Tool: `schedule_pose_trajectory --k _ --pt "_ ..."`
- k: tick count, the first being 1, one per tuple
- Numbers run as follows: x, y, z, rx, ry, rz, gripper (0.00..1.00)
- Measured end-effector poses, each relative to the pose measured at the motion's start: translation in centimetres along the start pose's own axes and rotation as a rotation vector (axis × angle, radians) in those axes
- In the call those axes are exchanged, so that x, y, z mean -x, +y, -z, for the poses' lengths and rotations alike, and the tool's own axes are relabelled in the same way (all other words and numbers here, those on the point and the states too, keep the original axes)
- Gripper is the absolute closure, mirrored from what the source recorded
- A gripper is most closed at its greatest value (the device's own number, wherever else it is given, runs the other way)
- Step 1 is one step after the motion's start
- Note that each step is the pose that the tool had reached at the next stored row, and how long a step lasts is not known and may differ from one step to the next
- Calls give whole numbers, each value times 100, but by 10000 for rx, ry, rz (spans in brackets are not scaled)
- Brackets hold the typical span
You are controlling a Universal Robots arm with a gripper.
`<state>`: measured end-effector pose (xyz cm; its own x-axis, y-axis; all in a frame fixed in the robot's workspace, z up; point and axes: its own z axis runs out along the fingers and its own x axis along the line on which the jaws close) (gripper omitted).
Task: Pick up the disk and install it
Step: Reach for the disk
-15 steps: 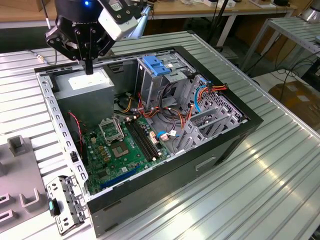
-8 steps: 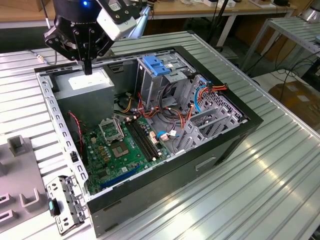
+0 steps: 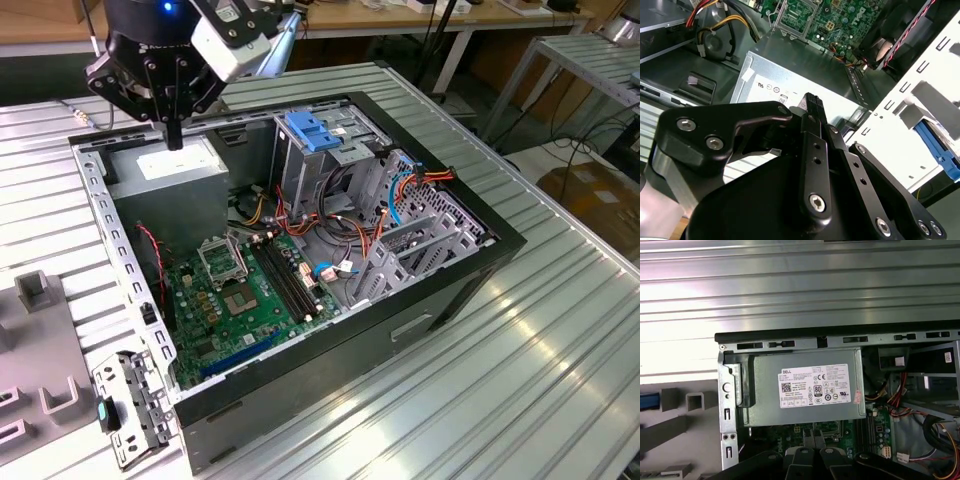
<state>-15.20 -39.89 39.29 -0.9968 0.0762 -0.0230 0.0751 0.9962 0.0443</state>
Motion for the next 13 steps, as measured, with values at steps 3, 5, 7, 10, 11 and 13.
schedule_pose_trajectory --k 3,5,7,10,11,13 --pt "-6 0 0 0 0 0 89" --pt "-11 -1 0 -1 1 0 89" --pt "-15 -1 0 0 1 0 89" --pt "-24 -2 0 0 1 0 89" --pt "-27 -2 1 -1 1 0 89" --pt "-31 -2 1 -1 1 0 89"
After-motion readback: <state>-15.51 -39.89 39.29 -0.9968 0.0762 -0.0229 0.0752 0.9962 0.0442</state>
